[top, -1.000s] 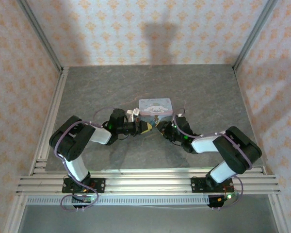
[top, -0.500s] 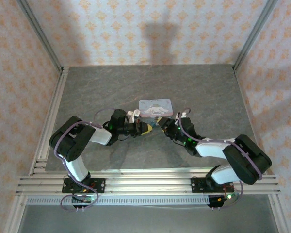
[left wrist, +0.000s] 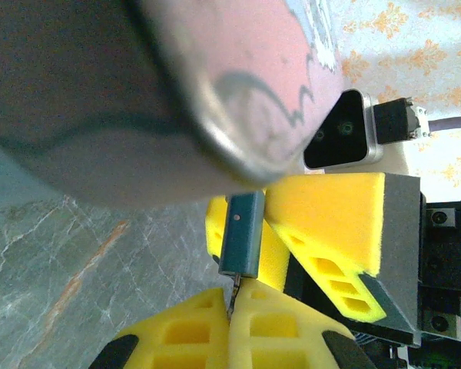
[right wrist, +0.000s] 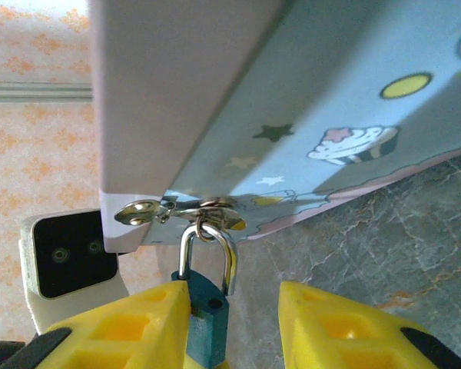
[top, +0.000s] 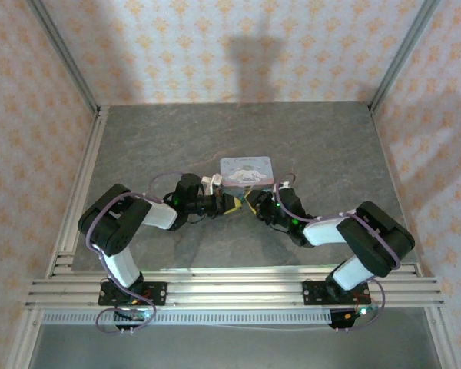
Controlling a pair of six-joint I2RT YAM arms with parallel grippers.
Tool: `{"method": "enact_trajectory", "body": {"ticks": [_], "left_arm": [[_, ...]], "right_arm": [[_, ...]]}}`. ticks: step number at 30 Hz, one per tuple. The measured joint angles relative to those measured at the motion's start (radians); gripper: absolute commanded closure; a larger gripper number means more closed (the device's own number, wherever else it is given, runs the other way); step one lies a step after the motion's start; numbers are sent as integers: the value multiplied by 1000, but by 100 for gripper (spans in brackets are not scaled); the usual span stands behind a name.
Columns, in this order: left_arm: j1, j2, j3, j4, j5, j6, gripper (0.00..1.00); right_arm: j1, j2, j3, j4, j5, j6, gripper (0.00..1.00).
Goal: Unlock the padlock with the key
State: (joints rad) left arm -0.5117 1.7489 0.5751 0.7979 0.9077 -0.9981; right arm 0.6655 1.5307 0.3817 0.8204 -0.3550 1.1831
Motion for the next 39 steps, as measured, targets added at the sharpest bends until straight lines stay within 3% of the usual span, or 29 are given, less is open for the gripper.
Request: {"method": "enact_trajectory", "body": {"ticks": [8, 14, 17, 19, 22, 26, 33, 39], "left_arm": [[-19, 0, 0, 3, 0, -2, 100], [-19, 0, 0, 3, -8, -7, 100], [-19, -6, 0, -6, -22, -3, 100], [-21, -16, 0, -31, -28, 6, 95], [-33, -42, 2, -88, -48, 48, 71], [-48, -103, 15, -193, -82, 122, 56], [-49, -196, 19, -359, -164, 229, 55], [-50, -236, 20, -452, -259, 293, 55]], "right_arm": [[27, 11, 17, 16, -4, 17, 66], [30, 27, 19, 26, -3, 33, 92], [29, 26, 19, 18, 1, 41, 100], [30, 22, 23, -3, 1, 35, 100], [35, -13, 35, -82, -1, 14, 100], [31, -72, 102, -314, -3, -116, 100], [-18, -58, 269, -679, -87, -466, 100], [-27, -5, 409, -1004, -58, -746, 100]]}}
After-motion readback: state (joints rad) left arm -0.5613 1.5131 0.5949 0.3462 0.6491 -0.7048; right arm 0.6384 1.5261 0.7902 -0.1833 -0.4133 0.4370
